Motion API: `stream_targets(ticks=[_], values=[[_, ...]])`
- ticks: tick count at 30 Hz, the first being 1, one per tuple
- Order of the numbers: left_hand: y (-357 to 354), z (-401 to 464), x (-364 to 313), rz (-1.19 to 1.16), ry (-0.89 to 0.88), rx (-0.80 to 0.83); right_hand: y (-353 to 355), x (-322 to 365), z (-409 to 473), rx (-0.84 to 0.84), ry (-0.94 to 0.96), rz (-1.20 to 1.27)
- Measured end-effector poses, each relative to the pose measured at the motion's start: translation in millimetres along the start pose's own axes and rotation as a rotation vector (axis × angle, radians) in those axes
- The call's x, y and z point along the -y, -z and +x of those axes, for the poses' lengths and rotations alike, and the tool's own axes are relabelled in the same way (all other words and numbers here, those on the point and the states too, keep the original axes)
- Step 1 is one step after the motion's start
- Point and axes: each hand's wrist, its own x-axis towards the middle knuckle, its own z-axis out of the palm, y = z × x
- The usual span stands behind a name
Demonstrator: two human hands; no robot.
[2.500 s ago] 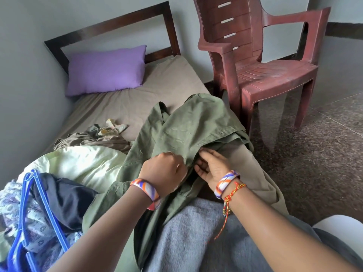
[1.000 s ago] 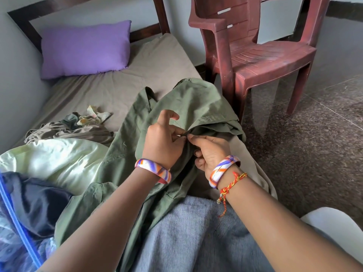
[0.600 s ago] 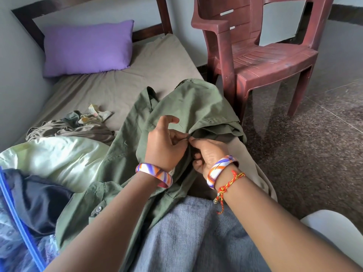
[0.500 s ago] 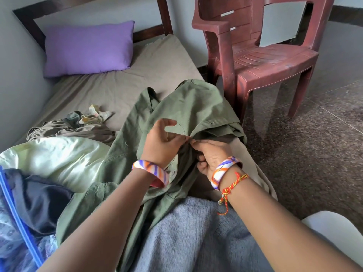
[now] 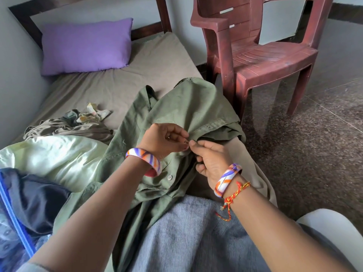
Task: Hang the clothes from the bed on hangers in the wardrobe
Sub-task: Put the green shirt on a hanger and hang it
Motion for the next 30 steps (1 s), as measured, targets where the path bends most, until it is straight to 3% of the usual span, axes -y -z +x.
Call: stream_targets(ticks=[3,7,11,15,20,23,30], values=[[-0.7,1.4,4.4,-0.069,0.022,0.063,2.3,-5.3,-0.4,0.030,0.036,0.013],[-18.3,1.8,16.5,0.385,-0.150,-0.088,3.3,-11.2,3.7,0.070,-0.044,0.066],[-24.2,0.7,18.7,0.460,-0.183,-0.209,10.6,-0.3,22.8,0.109,-0.186,0.374],[-24.0,9.3,14.1,0.563,-0.147,-0.084,13.9,9.1,42.7,0.050,-0.147,0.501],[-35.3,47.8,-22.9,0.699,-0.278,-0.112,10.8,11.0,52.3,0.032,-0.109,0.590],[-49.0,76.9,-41.0,0.821,-0.241,-0.015,13.4,13.3,53.4,0.045,-0.085,0.565],[-51.9,101.9,-47.8,0.851,-0.172,0.102,30.7,16.6,60.5,0.059,-0.072,0.470]])
